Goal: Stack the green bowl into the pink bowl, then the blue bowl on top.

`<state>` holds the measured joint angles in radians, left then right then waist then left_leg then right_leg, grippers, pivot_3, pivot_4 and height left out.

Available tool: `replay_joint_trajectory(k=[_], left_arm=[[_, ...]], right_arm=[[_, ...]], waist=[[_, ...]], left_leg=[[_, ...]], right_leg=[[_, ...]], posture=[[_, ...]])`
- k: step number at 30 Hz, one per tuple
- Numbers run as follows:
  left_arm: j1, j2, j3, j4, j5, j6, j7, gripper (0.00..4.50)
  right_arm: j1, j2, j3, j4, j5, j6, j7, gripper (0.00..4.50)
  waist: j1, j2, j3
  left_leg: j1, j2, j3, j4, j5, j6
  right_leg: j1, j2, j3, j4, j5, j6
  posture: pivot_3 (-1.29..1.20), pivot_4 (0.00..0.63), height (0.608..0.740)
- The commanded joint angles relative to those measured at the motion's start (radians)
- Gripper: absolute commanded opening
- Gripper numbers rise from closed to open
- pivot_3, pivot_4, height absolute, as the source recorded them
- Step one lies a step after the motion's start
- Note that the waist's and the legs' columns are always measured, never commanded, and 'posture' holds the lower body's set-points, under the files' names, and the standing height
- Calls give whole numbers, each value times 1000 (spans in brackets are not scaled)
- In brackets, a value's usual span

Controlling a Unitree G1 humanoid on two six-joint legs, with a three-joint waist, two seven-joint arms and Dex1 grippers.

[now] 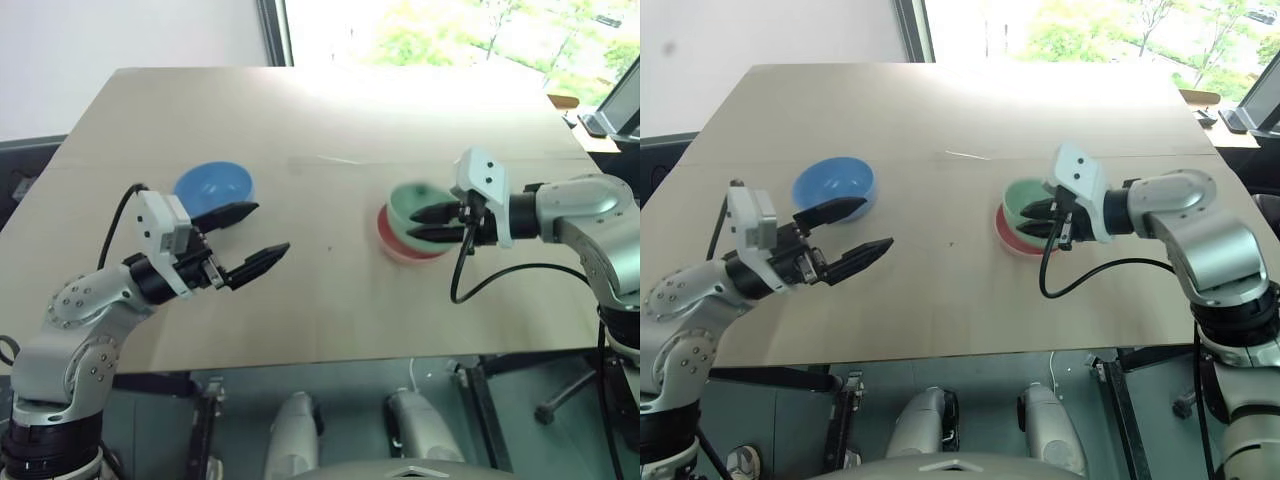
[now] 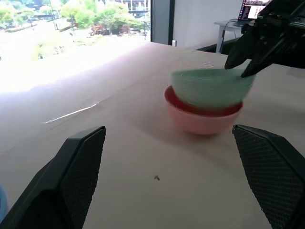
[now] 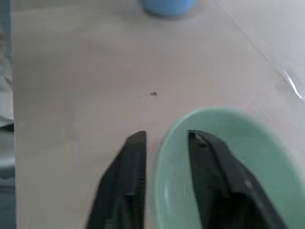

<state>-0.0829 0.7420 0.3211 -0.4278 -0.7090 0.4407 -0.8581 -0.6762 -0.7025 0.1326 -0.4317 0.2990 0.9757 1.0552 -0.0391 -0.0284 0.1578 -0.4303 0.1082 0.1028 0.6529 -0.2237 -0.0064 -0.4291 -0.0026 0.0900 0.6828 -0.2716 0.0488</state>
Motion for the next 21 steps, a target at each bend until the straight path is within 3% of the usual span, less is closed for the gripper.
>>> replay_joint_trajectory(k=[1,3,4,6,10,15,21], left_arm=[[-36,14,-8,22,13,-18,-22,4500],[-52,22,-9,32,27,-4,-4,4500],[-58,24,-11,34,41,-2,11,4500],[-66,27,-21,25,105,-1,73,4500],[-91,96,-75,-8,316,98,256,4500],[-183,322,-249,97,580,98,225,4500],[-285,360,-379,199,719,69,185,4500]], right_arm=[[20,1,-7,-18,3,-1,-71,2832],[39,-8,-22,-20,7,-24,-91,3365],[49,-4,-34,-22,4,-56,-104,3914],[79,53,-91,-24,-8,-153,-186,4442],[166,122,-184,-42,90,-282,-172,4442],[173,181,-185,-70,186,-345,-163,4442],[132,206,-149,-34,204,-406,-162,4442]], waist=[[2,0,0],[4,0,0],[4,0,0],[6,0,0],[8,0,0],[7,-1,0],[11,0,0]], left_leg=[[0,0,0,0,0,0],[-2,0,0,0,0,0],[-2,0,0,0,0,0],[-2,0,-1,0,0,0],[-2,0,-1,0,0,0],[-1,0,-2,-1,0,0],[-2,0,-1,0,0,0]], right_leg=[[0,0,0,0,0,0],[0,0,0,-1,0,0],[0,0,0,-2,0,0],[0,0,-1,-2,0,0],[0,0,-1,-3,0,0],[0,0,-2,-3,0,0],[0,0,-2,-2,0,0]], posture=[[0,150,740],[0,150,740],[0,150,740],[0,150,740],[0,150,740],[0,150,740],[0,150,740]])
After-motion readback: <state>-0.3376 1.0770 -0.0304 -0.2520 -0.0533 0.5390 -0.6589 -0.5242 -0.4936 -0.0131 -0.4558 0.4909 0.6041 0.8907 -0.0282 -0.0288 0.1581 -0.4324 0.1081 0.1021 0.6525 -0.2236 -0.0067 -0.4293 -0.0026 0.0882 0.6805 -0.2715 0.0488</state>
